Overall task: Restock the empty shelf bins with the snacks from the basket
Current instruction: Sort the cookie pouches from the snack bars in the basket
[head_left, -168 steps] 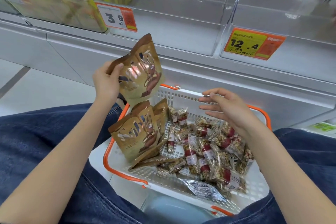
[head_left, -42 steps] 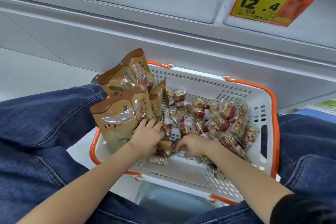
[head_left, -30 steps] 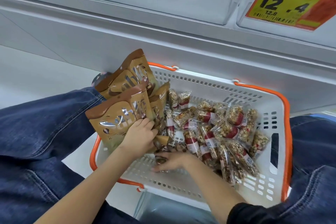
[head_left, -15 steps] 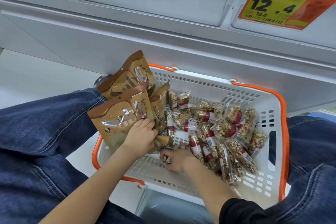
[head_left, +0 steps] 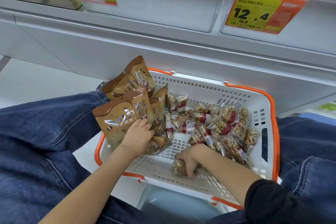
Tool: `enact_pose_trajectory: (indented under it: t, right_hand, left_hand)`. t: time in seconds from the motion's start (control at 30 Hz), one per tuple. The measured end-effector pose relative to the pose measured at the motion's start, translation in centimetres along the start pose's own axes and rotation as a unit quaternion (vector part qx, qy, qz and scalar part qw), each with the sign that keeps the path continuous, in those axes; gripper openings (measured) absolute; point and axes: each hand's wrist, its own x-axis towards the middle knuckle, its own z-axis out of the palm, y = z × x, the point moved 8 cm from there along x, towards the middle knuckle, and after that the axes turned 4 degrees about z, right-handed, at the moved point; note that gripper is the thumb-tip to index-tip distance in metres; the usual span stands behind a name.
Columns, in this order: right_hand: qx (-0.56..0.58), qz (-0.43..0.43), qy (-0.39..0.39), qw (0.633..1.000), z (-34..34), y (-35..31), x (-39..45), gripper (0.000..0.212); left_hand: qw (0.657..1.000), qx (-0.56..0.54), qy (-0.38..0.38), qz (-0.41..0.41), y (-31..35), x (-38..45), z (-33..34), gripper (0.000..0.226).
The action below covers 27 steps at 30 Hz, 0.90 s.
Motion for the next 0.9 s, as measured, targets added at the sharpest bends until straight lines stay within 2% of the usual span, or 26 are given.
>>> enact_pose_trajectory:
  t: [0.1, 0.2, 0.23, 0.3, 0.37, 0.4, 0.43, 0.47, 0.53, 0.57, 0.6, 0.63, 0.67, 0.77, 0.8, 0.83, 0.9]
  right_hand:
    - [0.077, -0.06, 0.023, 0.995, -1.0, 0.0, -5.4, 0.083]
    - [0.207, -0.111, 0.109, 0.966, -4.1, 1.8, -12.3, 0.077]
    - [0.246, -0.125, 0.158, 0.948, -5.3, 2.9, -14.4, 0.074]
    - [0.255, -0.116, 0.338, 0.898, -7.8, 6.1, -18.4, 0.066]
    - [0.197, -0.063, 0.549, 0.81, -9.0, 9.4, -22.4, 0.068]
    - [0.182, -0.039, 0.616, 0.766, -8.8, 10.7, -23.6, 0.071]
    - [0.161, -0.005, 0.636, 0.755, -8.0, 11.9, -23.5, 0.075]
    - [0.121, 0.036, 0.611, 0.781, -7.0, 12.9, -22.0, 0.081]
    - [0.054, 0.121, 0.448, 0.884, -3.1, 14.5, -16.5, 0.097]
    - [0.059, 0.141, 0.37, 0.916, -1.1, 15.0, -14.5, 0.102]
    - [0.092, 0.139, 0.333, 0.928, 0.0, 15.3, -13.7, 0.1]
    - [0.147, 0.117, 0.34, 0.921, -0.2, 15.3, -13.7, 0.093]
    - [0.211, 0.097, 0.38, 0.896, -1.3, 15.4, -14.4, 0.082]
    - [0.35, 0.126, 0.541, 0.754, -4.3, 18.7, -17.1, 0.046]
    - [0.369, 0.142, 0.559, 0.729, -4.3, 19.8, -17.1, 0.043]
    - [0.382, 0.151, 0.549, 0.728, -3.8, 20.6, -16.3, 0.047]
    - [0.401, 0.166, 0.489, 0.756, -1.9, 20.9, -13.5, 0.065]
  left_hand:
    - [0.999, 0.001, -0.037, 0.005, 0.3, 0.0, 0.2, 0.025]
    - [0.997, 0.033, -0.066, -0.004, 0.3, 0.1, 0.5, 0.032]
    - [0.997, 0.034, -0.07, -0.009, 0.3, 0.2, 0.4, 0.033]
    - [0.996, 0.027, -0.078, -0.017, 0.2, 0.2, 0.3, 0.033]
    - [0.996, 0.023, -0.083, -0.019, 0.3, 0.3, 0.4, 0.032]
    - [0.996, 0.021, -0.081, -0.019, 0.3, 0.4, 0.4, 0.032]
    - [0.996, 0.021, -0.08, -0.019, 0.4, 0.4, 0.5, 0.032]
    - [0.996, 0.019, -0.079, -0.02, 0.4, 0.4, 0.4, 0.032]
    - [0.996, 0.014, -0.079, -0.025, 0.3, 0.2, 0.4, 0.031]
    - [0.997, 0.012, -0.079, -0.024, 0.3, 0.3, 0.5, 0.032]
    - [0.996, 0.009, -0.081, -0.023, 0.3, 0.3, 0.5, 0.032]
    - [0.996, 0.006, -0.085, -0.024, 0.2, 0.2, 0.6, 0.032]
    - [0.996, 0.002, -0.09, -0.026, 0.3, 0.2, 0.6, 0.032]
    - [0.996, -0.014, -0.081, -0.04, 0.6, 0.6, 0.2, 0.031]
    - [0.995, -0.022, -0.083, -0.045, 0.8, 0.8, -0.1, 0.033]
    - [0.995, -0.029, -0.088, -0.045, 1.1, 1.0, -0.3, 0.036]
    - [0.993, -0.036, -0.106, -0.031, 1.8, 1.3, -0.5, 0.044]
